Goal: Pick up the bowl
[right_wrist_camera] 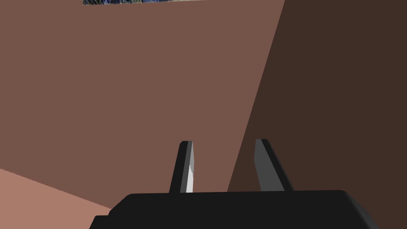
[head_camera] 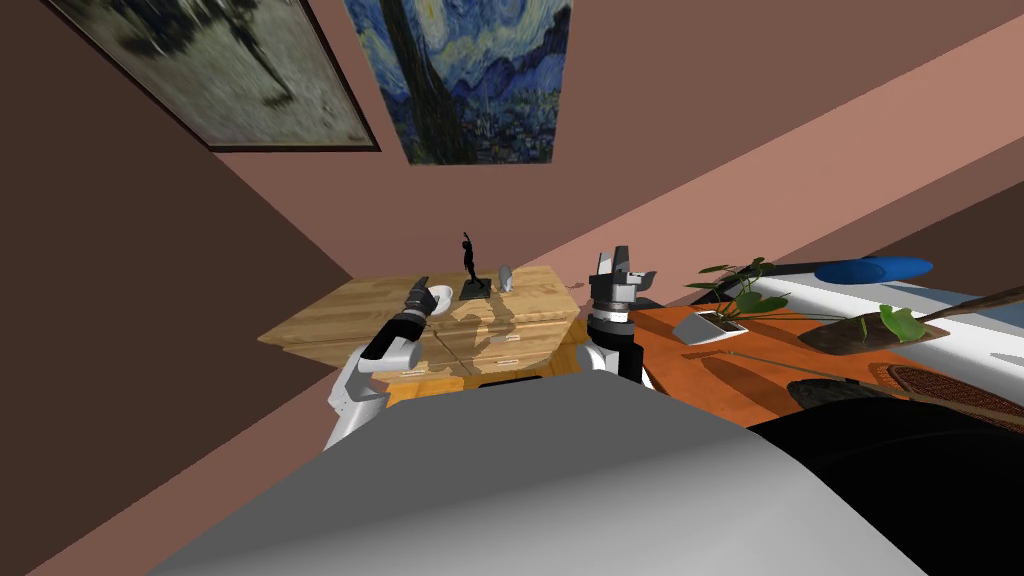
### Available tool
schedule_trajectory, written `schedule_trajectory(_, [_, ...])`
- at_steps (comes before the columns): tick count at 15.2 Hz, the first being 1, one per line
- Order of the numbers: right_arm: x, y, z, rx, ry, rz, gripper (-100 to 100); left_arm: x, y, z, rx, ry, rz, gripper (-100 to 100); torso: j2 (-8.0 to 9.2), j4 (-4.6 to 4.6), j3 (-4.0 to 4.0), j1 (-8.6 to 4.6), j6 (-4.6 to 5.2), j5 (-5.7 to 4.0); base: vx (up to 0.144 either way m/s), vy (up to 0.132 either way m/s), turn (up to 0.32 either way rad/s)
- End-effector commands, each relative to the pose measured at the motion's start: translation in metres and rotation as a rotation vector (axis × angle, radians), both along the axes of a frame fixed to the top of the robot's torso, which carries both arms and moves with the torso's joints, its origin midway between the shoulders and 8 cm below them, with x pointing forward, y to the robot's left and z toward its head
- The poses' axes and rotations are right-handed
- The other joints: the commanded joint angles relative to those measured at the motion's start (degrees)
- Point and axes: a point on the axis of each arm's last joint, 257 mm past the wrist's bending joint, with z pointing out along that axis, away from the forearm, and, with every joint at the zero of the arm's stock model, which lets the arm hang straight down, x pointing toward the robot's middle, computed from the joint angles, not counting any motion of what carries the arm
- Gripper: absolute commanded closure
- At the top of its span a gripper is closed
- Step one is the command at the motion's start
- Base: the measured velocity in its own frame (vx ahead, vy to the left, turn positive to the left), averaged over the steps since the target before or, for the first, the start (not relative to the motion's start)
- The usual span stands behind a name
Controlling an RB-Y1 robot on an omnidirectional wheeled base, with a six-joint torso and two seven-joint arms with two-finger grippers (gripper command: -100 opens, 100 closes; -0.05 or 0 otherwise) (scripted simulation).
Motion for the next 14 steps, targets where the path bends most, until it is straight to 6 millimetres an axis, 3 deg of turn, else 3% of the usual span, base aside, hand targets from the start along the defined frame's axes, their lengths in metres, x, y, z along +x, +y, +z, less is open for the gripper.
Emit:
schedule_trajectory(1, [0.0, 0.0, 0.0, 0.0, 0.0, 0.0, 0, 0.008, -0.001, -0.006, -0.029, 0.037, -0.002, -100, 0.0, 0.0, 0.0, 0.0, 0.0, 0.0, -0.015, 0.015, 0.013])
schedule_trajectory(14, [0.0, 0.0, 0.0, 0.0, 0.0, 0.0, 0, 0.023, 0.001, -0.047, -0.102, 0.251, 0.025, -100, -0.03, 0.0, -0.01, 0.0, 0.0, 0.0, -0.006, 0.011, 0.006])
